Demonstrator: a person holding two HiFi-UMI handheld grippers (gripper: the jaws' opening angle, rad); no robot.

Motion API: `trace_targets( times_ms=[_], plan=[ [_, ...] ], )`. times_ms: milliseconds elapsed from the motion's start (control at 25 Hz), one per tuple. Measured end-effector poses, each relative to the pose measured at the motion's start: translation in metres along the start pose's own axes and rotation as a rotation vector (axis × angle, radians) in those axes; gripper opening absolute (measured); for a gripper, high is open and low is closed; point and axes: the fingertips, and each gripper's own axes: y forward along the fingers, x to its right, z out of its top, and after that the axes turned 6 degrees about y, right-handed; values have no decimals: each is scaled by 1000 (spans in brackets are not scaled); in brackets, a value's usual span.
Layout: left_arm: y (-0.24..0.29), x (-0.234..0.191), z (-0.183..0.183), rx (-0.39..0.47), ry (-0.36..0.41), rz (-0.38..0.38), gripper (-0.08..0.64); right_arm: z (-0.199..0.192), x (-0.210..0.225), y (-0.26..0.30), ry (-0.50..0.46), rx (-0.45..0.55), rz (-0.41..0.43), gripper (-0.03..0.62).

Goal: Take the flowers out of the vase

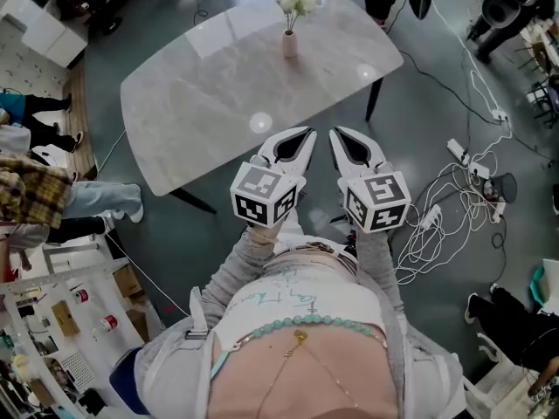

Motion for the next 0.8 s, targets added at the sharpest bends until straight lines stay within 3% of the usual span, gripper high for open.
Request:
trace_targets(
  times_ms=[400, 800],
  plan=[
    [5, -45, 4, 4, 17, -18, 0, 6, -9, 55, -4, -1, 10, 26],
    [8, -63, 1, 8, -4, 1, 0, 1, -7, 71, -2, -28, 11, 26]
  ],
)
